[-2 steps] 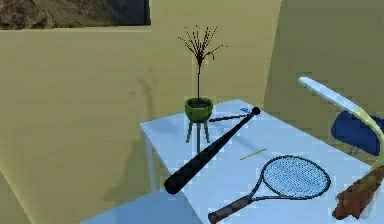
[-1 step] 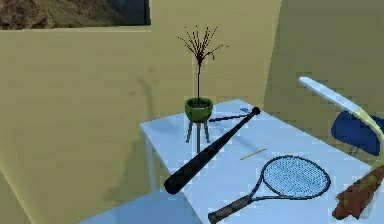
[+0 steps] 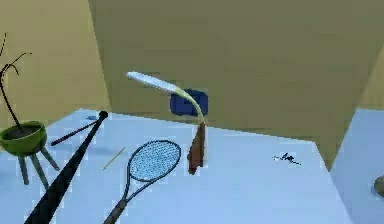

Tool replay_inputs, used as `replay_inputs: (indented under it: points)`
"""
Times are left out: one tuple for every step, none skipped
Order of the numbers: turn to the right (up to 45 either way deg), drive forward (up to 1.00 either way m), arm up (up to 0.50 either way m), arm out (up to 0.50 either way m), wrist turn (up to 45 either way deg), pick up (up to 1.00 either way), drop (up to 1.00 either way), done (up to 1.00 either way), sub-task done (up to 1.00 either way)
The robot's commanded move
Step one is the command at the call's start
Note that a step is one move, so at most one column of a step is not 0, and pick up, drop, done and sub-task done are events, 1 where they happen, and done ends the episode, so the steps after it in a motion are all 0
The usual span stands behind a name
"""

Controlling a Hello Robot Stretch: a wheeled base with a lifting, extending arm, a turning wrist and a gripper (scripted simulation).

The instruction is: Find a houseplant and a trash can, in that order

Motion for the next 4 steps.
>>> replay_inputs:
  points:
    - [45.0, 0.00, 0.00, 0.00, 0.0, 0.00, 0.00, 0.00, 0.00]
    - [45.0, 0.00, 0.00, 0.00, 0.0, 0.00, 0.00, 0.00, 0.00]
    - [15.0, 0.00, 0.00, 0.00, 0.0, 0.00, 0.00, 0.00, 0.00]
    - [0.0, 0.60, 0.00, 0.00, 0.0, 0.00, 0.00, 0.00, 0.00]
